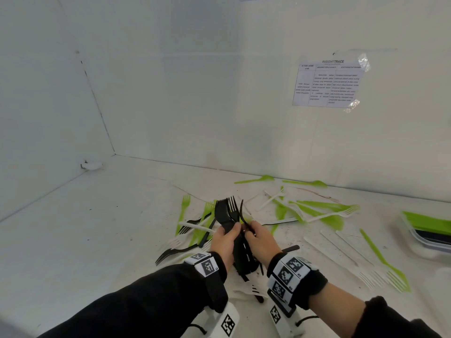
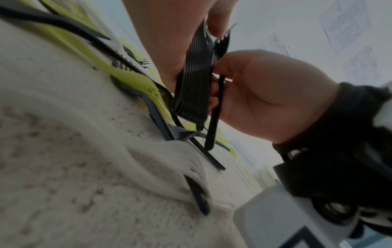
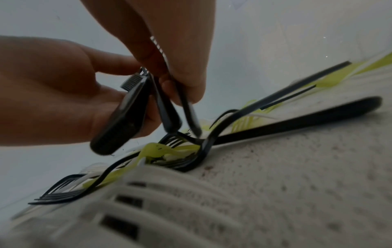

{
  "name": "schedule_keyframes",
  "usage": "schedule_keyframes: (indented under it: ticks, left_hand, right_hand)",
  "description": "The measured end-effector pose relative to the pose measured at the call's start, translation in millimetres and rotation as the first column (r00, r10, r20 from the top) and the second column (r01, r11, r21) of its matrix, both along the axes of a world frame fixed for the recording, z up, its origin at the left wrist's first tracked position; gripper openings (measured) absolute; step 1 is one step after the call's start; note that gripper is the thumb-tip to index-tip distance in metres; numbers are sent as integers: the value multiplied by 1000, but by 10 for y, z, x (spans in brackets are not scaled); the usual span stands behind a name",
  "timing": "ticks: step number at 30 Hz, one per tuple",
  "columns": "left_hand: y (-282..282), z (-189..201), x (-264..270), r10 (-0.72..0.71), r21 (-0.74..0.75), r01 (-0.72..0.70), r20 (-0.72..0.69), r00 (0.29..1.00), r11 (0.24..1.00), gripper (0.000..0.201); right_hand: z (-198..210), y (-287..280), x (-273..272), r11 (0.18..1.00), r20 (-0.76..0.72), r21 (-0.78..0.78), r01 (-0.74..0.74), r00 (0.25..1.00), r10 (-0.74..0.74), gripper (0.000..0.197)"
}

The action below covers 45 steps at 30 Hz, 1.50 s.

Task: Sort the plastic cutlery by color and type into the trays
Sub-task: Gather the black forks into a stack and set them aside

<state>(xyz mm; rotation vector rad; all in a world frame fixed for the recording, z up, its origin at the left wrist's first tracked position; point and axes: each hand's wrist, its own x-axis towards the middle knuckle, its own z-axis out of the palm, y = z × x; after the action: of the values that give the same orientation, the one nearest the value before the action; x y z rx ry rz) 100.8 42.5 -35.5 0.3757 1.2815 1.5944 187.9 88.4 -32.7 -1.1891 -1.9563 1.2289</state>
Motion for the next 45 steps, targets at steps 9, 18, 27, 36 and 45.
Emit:
schedule_keyframes:
  ticks: [9,18,27,36,45]
  left_hand:
    - [-19,-23,-69,-4,-15,3,-58,998,1000,20]
    - [-25,-88,-199,17,-28,-21,-121,993,999,12]
    - [-41,-36,-292,16,25,-17,24,1000,1000,15]
    - [-95,-22,-373,-29,38,29,0,1000,999,17]
    - [-150,-22,-430,-47,50,51,-77,996,997,12]
  right_hand:
    - [-19,16,-163,999,40,23,32,999,-33,28]
    - [-5,-43,-234,996,-141,-84,40,989,-51,24]
    - [-30,-91,-275,999,-163,-16,-33,986,30,29]
    - [-24,-52,-359,993,-188,-80,-81,980,65,21]
    - [-65,-21,-417,989,-184,-131,-74,982,49,16]
